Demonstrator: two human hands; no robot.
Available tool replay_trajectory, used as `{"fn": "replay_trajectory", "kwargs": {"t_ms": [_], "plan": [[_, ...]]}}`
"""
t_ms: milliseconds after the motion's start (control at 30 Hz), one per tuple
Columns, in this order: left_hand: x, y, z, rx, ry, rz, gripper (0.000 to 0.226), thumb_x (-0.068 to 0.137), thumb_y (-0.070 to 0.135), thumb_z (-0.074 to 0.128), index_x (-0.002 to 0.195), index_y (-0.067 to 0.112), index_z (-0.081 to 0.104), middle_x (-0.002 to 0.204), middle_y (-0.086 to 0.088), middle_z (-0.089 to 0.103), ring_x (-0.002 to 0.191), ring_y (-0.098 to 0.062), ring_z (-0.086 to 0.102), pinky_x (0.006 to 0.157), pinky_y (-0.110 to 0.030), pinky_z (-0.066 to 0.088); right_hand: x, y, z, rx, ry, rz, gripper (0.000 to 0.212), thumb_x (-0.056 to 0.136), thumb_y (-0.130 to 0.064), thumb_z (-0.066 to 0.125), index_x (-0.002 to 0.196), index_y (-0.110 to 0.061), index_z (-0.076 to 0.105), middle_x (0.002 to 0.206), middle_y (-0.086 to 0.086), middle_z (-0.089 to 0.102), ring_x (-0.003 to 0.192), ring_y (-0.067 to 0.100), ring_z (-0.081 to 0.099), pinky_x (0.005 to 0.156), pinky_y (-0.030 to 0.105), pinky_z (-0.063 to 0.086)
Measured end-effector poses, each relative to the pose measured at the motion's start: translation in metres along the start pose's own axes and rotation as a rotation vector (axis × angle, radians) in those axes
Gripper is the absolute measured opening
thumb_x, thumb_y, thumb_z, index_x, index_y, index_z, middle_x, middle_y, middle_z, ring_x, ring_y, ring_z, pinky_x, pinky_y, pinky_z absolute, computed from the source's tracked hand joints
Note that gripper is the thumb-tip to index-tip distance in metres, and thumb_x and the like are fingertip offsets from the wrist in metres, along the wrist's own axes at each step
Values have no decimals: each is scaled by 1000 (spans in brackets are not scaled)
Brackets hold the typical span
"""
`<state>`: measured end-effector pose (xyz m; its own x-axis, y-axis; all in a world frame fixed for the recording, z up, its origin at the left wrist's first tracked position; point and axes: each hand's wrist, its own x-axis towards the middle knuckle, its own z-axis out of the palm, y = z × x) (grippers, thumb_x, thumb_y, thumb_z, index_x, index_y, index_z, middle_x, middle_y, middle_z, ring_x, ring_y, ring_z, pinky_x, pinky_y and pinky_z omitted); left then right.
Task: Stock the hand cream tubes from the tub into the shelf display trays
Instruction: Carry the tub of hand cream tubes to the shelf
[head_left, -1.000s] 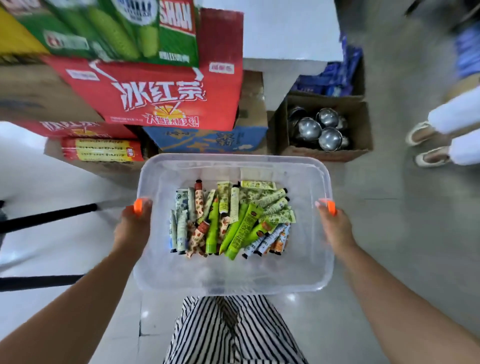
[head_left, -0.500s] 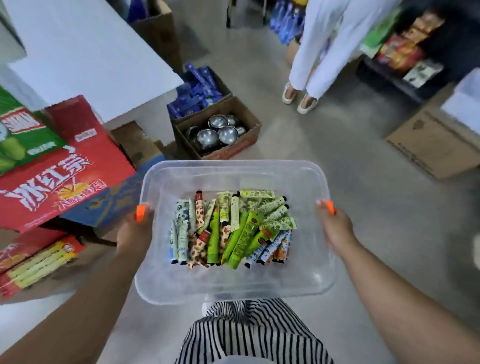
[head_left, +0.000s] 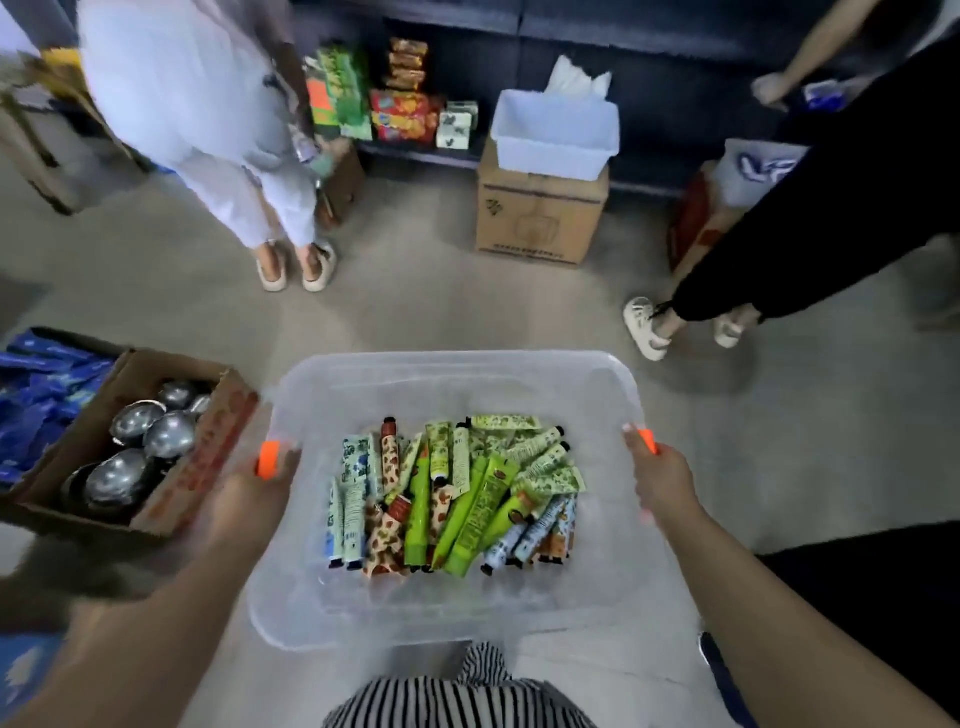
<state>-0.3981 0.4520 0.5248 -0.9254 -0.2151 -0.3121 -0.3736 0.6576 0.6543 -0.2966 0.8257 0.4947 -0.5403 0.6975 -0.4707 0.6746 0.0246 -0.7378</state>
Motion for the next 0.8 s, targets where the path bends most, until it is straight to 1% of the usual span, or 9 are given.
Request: {"fn": "replay_trajectory", "kwargs": {"t_ms": [67, 133, 300, 367, 467, 567, 633, 700, 800], "plan": [[8, 42, 25, 32, -54, 51, 41, 90, 42, 52, 84, 3, 58, 72, -18, 55, 63, -28, 49, 57, -32, 35, 14, 4, -29, 60, 79, 41, 52, 83, -52, 58, 52, -18, 31, 48, 3, 30, 44, 19, 31, 48, 26, 25], [18, 83, 52, 32, -122, 92, 43, 88, 40, 57, 82, -2, 58, 64, -17, 50, 55, -26, 43, 50, -30, 30, 29, 6, -60, 101, 163, 92, 52, 81, -54, 59, 53, -19, 33, 48, 3, 31, 44, 20, 31, 48, 27, 25], [44, 169, 114, 67, -251, 211, 44, 80, 47, 62, 63, 8, 50, 54, -12, 46, 54, -28, 45, 57, -34, 39, 52, 8, -117, 122, 308, 203, 49, 80, -60, 55, 64, -14, 48, 54, 4, 40, 52, 25, 41, 57, 31, 34], [51, 203, 139, 58, -303, 283, 42, 80, 44, 63, 60, 10, 48, 53, -12, 43, 52, -26, 41, 54, -32, 35, 57, 9, -135, 130, 376, 236, 52, 84, -57, 53, 60, -11, 46, 55, 7, 44, 61, 28, 47, 64, 33, 37], [65, 254, 179, 63, -417, 377, 45, 76, 50, 58, 58, 11, 47, 52, -11, 43, 52, -27, 42, 55, -33, 35, 63, 6, -160, 163, 488, 289, 53, 88, -52, 49, 59, -8, 44, 57, 8, 45, 62, 26, 47, 62, 32, 34], [76, 303, 213, 100, -531, 445, 50, 80, 53, 57, 57, 9, 50, 56, -15, 49, 58, -31, 51, 62, -37, 45, 67, 3, -175, 217, 568, 356, 53, 87, -54, 48, 58, -10, 42, 56, 7, 43, 55, 24, 43, 56, 33, 32], [77, 332, 233, 100, -590, 477, 46, 87, 48, 55, 59, 12, 52, 63, -17, 52, 66, -33, 55, 70, -44, 50, 72, 5, -182, 284, 636, 398, 53, 86, -55, 49, 58, -11, 42, 56, 6, 42, 55, 25, 44, 58, 32, 35], [74, 360, 254, 95, -660, 506, 38, 88, 44, 54, 61, 18, 49, 71, -14, 52, 71, -29, 52, 73, -44, 51, 78, 8, -191, 305, 698, 440, 52, 85, -57, 49, 61, -10, 44, 58, 6, 43, 59, 26, 45, 61, 33, 36], [71, 397, 288, 137, -716, 539, 34, 87, 47, 55, 77, 14, 54, 80, -15, 56, 74, -28, 53, 74, -45, 52, 88, 13, -203, 359, 739, 499, 55, 82, -63, 48, 66, -10, 50, 62, 7, 48, 62, 26, 49, 63, 33, 38]]}}
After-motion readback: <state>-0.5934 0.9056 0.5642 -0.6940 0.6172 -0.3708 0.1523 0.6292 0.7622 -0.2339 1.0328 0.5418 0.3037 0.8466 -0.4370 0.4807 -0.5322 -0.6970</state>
